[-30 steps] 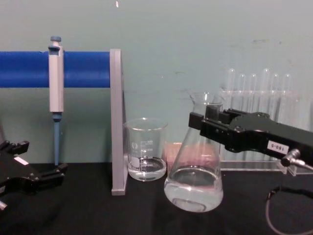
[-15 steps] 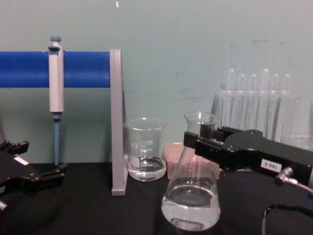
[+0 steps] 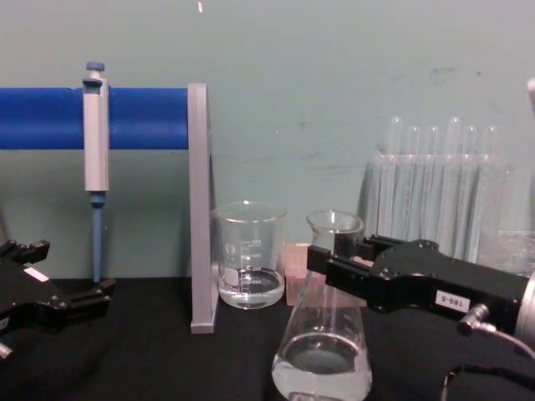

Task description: Grasp the erlenmeyer flask with one hand, shake it three times, then place it back.

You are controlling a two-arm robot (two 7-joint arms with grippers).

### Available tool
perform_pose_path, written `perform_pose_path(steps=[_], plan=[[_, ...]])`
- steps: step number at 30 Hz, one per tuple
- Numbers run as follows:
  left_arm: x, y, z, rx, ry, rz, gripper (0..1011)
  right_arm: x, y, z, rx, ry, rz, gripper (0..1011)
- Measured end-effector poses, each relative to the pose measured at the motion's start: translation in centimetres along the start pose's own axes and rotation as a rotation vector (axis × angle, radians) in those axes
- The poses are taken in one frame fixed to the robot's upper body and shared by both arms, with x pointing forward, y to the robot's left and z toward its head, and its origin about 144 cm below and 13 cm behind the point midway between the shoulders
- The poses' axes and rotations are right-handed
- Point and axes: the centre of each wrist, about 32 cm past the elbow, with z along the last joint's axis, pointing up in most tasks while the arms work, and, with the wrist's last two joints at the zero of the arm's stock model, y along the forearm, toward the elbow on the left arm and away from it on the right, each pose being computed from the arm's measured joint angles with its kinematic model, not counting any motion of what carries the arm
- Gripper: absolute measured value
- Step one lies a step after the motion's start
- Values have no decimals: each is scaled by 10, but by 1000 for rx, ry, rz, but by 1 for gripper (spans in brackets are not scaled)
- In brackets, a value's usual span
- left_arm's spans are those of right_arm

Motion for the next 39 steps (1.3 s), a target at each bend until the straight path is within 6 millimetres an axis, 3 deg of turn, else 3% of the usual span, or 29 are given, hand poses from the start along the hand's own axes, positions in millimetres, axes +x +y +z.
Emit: perform_pose_path(steps=[39], plan=[[0, 0, 0, 0, 0, 0, 1001, 7, 7, -18, -51, 1, 19, 456]])
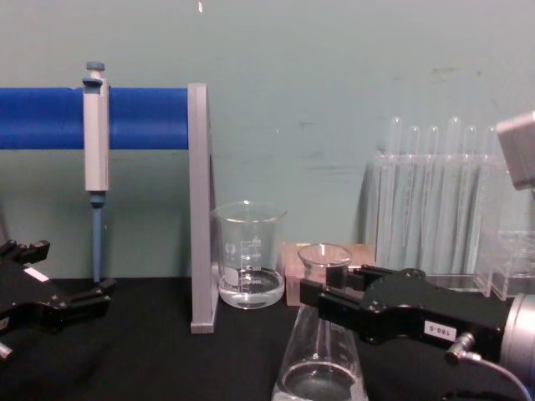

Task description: Grasp the erlenmeyer flask with one hand, shake it three times, then place it back.

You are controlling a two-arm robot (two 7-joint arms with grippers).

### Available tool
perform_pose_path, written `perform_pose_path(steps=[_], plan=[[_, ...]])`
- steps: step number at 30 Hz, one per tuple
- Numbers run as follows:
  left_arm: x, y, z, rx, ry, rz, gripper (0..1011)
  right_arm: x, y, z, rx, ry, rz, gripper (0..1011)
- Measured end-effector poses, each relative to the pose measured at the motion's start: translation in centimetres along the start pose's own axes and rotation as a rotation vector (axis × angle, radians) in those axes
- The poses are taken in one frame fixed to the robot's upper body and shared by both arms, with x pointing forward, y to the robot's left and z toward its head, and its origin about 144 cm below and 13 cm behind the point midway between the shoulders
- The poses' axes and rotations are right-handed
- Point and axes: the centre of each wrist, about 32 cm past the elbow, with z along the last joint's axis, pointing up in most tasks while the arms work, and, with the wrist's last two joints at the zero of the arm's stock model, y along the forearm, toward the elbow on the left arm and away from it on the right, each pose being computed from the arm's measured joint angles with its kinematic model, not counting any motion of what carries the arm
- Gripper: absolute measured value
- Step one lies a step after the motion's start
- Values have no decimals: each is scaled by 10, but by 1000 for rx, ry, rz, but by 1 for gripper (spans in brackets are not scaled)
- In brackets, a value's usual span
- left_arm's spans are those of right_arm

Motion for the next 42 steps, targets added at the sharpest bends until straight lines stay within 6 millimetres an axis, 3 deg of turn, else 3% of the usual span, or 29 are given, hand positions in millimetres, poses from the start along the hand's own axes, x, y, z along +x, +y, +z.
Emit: perform_pose_path(steps=[42], plan=[[0, 0, 0, 0, 0, 0, 1001, -1, 0, 0, -19, 1, -2, 456]])
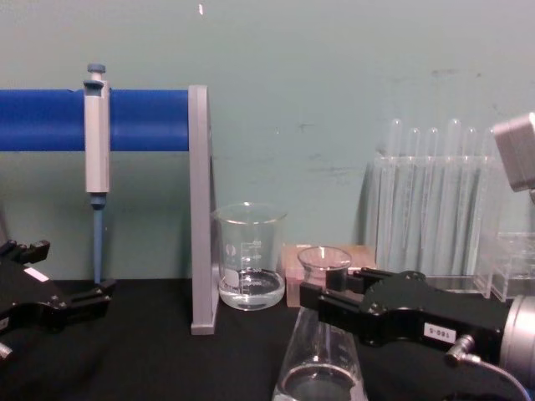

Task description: Grasp the erlenmeyer flask with one hand, shake it three times, then place it back.

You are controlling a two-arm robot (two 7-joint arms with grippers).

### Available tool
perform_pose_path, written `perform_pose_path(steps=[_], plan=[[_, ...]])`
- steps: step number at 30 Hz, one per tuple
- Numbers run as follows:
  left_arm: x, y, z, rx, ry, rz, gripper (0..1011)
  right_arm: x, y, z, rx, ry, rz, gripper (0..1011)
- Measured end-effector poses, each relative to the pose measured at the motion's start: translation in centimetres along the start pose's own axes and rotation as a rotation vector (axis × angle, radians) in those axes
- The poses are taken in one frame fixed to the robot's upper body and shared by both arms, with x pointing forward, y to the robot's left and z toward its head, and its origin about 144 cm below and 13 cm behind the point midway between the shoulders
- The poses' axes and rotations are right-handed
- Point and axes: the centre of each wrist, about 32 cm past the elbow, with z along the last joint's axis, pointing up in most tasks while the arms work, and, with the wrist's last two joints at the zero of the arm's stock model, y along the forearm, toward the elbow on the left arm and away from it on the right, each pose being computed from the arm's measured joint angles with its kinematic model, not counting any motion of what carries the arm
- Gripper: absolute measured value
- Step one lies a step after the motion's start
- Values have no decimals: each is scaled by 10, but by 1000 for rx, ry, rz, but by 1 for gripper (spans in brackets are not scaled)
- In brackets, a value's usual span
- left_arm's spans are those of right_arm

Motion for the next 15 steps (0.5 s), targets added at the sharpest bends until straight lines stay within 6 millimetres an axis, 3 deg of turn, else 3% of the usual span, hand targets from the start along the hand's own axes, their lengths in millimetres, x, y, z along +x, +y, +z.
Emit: perform_pose_path(steps=[15], plan=[[0, 0, 0, 0, 0, 0, 1001, 0, 0, 0, -1, 1, 0, 456]])
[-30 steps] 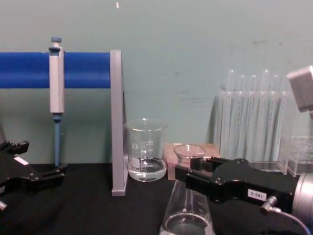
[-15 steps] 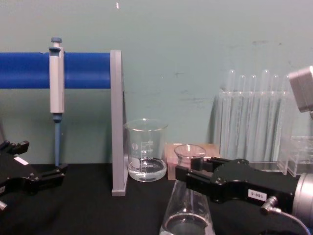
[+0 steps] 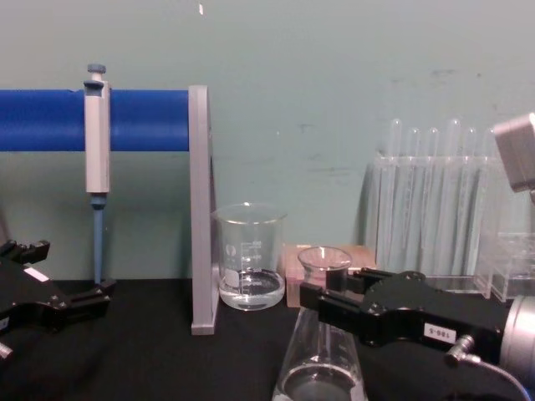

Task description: Grasp the erlenmeyer flask with one hand, shake it three times, then place it back.

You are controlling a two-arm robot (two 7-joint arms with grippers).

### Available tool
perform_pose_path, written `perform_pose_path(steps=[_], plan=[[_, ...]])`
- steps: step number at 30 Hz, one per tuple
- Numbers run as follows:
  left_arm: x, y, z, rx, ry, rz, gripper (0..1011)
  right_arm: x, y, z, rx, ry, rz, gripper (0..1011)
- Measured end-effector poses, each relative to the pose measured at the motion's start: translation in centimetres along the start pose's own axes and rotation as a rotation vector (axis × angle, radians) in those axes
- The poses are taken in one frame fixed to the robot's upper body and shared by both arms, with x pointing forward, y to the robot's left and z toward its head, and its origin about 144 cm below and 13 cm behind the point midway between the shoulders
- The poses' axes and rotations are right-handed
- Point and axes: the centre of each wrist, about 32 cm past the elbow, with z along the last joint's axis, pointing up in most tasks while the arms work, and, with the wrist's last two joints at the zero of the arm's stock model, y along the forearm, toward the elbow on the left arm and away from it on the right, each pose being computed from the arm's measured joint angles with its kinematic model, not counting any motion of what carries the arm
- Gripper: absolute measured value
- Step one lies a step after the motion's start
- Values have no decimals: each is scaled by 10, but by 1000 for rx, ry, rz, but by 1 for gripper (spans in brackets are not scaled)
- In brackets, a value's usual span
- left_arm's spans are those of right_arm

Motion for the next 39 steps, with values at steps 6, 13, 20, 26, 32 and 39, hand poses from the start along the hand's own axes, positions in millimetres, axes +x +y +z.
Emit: perform_pose_path(steps=[6, 13, 20, 26, 32, 39], plan=[[0, 0, 0, 0, 0, 0, 1001, 0, -1, -1, -9, 1, -1, 486], [0, 0, 0, 0, 0, 0, 1001, 0, 0, -1, -8, 1, 0, 702], [0, 0, 0, 0, 0, 0, 1001, 0, 0, -1, -5, 1, 0, 900], [0, 0, 0, 0, 0, 0, 1001, 0, 0, 0, -3, 0, 0, 1003], [0, 0, 0, 0, 0, 0, 1001, 0, 0, 0, -1, 0, 0, 1002], [0, 0, 0, 0, 0, 0, 1001, 0, 0, 0, 0, 0, 0, 1002]])
